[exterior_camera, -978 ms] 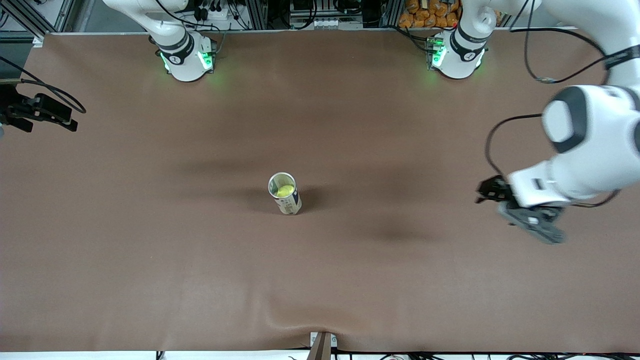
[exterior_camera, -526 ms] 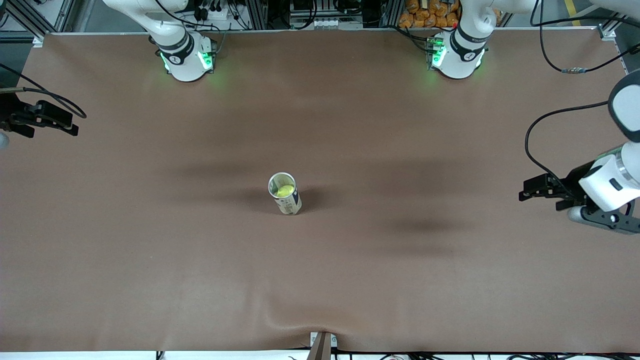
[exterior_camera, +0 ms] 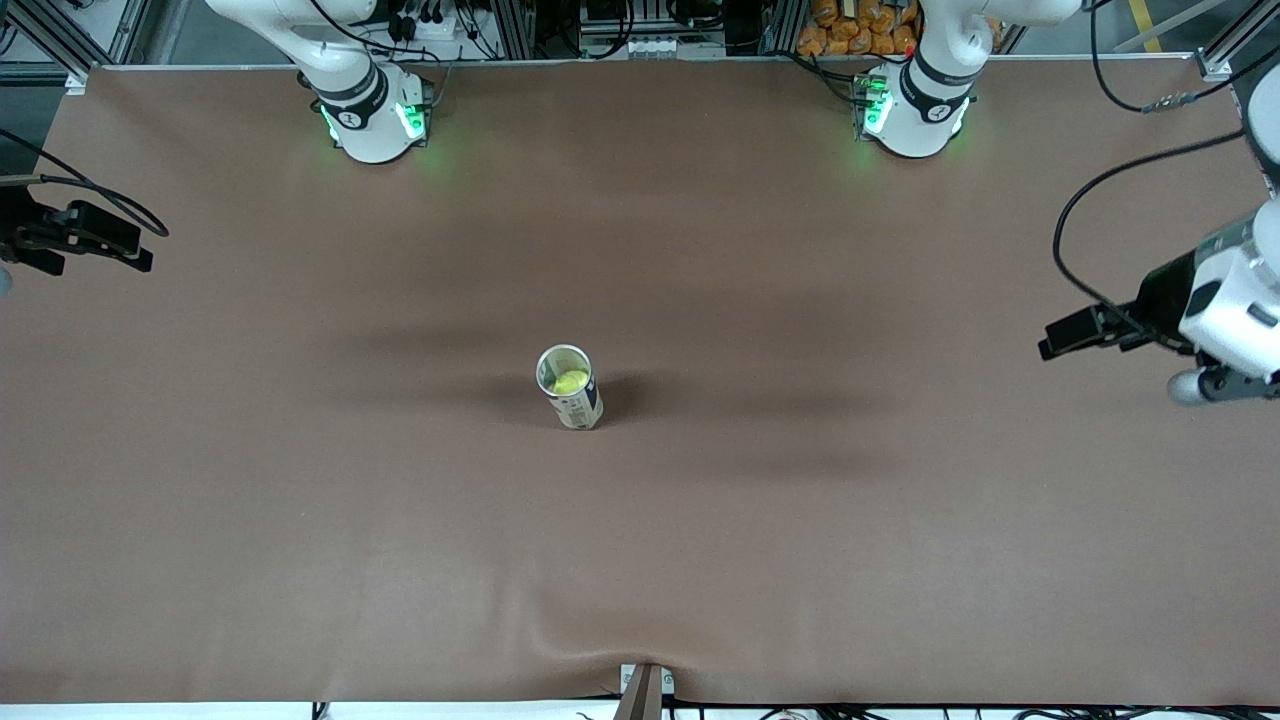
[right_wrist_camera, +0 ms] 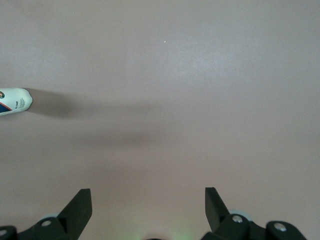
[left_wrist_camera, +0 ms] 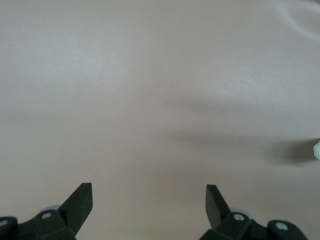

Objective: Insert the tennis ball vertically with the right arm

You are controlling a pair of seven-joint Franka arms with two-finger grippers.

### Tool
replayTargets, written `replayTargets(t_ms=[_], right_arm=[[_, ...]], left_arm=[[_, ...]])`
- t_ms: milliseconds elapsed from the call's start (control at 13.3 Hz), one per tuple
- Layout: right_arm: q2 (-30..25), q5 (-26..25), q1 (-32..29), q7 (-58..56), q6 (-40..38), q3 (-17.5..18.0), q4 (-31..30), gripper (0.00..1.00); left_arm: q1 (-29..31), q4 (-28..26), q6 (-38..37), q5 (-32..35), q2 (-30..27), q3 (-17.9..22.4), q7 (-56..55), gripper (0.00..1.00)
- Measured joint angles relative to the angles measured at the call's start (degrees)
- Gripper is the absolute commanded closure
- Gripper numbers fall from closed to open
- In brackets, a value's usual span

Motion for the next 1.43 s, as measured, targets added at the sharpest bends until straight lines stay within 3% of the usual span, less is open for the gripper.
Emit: replayTargets(t_ms=[301, 451, 1429], right_arm=[[0.0, 0.0, 0.0, -0.03, -0.02, 0.0, 0.0, 0.0], [0.0, 0.0, 0.04, -0.07, -0.03, 0.0, 0.0, 0.0], [0.0, 0.0, 0.09, -0.1, -0.07, 0.0, 0.01, 0.0]], left_arm=[[12.35, 0.14, -4.57, 4.95, -2.9, -14.08, -1.77, 0.0], [16.09, 1.12, -5.39, 6.61, -3.55, -18.85, -3.43, 0.0], [18.02, 1.98, -5.94, 7.02, -5.16, -20.87, -3.81, 0.0]])
